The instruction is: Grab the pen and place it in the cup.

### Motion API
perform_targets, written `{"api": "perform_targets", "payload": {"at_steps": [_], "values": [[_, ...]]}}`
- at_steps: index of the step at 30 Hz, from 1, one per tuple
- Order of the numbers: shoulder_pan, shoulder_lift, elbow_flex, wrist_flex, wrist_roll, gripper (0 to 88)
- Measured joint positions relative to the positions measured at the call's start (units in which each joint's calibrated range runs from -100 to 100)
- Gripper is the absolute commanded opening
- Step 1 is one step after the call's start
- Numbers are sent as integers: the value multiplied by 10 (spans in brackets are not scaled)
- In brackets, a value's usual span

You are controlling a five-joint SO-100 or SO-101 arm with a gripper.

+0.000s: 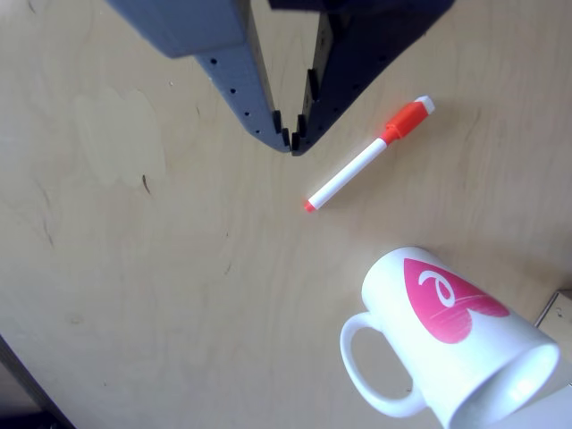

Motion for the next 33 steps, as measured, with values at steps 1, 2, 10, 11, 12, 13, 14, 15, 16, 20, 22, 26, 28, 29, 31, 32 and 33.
{"api": "perform_targets", "payload": {"at_steps": [1, 2, 10, 11, 12, 13, 14, 15, 16, 20, 22, 26, 28, 29, 31, 32, 33], "values": [[0, 0, 0, 0, 0, 10], [0, 1, -1, 0, 0, 10], [-8, 17, -1, -44, 22, 12], [-9, 32, -1, -60, 36, 12], [-12, 52, -1, -77, 53, 12], [-15, 77, -3, -97, 70, 12], [-20, 106, -8, -117, 91, 13], [-23, 136, -15, -136, 105, 24], [-23, 168, -25, -156, 119, 46], [-20, 287, -75, -189, 182, 166], [-19, 333, -113, -186, 208, 202], [-19, 394, -208, -125, 252, 210], [-27, 425, -262, -77, 283, 216], [-33, 441, -288, -55, 297, 217], [-39, 479, -334, -14, 324, 217], [-41, 499, -355, 3, 340, 217], [-40, 520, -371, 21, 359, 217]]}}
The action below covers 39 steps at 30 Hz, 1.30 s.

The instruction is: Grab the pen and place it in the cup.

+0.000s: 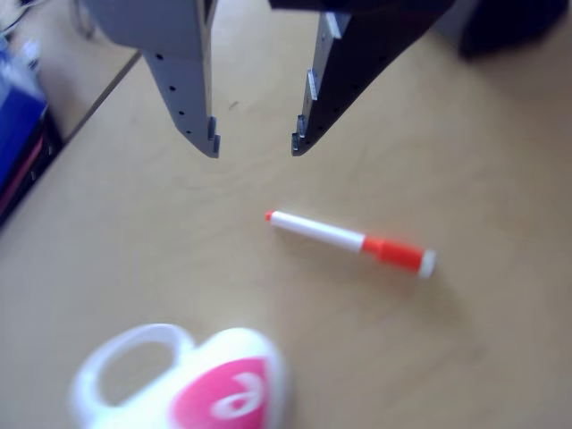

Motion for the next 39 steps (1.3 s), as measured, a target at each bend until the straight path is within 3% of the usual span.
{"api": "perform_targets", "payload": {"at_steps": [5, 12, 15, 26, 34, 39], "values": [[-32, 120, -98, 108, 91, 218], [-143, 253, -280, 258, 123, 218], [-184, 303, -333, 273, 125, 218], [-210, 393, -412, 269, 171, 218], [-179, 400, -412, 267, 215, 217], [-166, 415, -374, 194, 221, 217]]}}
